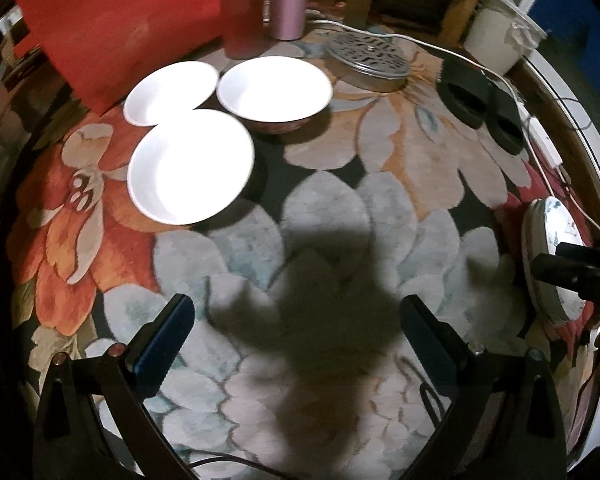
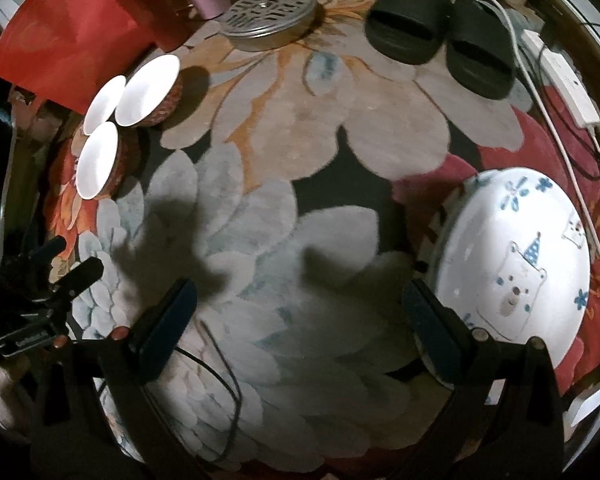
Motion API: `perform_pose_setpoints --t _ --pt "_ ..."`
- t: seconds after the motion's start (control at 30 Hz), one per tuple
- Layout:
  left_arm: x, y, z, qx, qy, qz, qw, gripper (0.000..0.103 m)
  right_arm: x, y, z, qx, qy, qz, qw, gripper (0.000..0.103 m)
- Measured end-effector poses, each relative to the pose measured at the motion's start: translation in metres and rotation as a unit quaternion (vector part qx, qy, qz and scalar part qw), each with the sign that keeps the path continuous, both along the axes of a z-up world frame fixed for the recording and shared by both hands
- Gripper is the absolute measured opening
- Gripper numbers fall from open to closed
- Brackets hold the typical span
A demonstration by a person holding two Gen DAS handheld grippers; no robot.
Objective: Organize plates and bowls
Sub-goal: 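Move both grippers toward the plain white plate beside the white bowls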
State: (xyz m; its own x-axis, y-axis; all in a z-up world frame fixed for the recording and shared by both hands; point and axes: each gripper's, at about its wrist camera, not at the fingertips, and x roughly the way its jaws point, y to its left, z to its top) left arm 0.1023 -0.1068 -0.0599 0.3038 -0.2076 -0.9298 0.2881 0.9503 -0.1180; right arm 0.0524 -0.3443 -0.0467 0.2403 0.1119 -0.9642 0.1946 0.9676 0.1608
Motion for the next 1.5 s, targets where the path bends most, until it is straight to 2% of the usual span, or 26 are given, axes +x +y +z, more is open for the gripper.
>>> perform_pose_setpoints --t 0.9,1.5 --pt "0.006 0.071 -0.016 0.001 0.011 0.08 0.9968 0.102 0.044 0.093 -0.006 0.01 -0.008 0.08 0.997 0.103" --pt "0.021 0.09 -0.027 -0.009 0.017 0.109 0.9939 0.102 0.058 0.114 -0.014 0.015 -0.007 0.096 0.995 0.103"
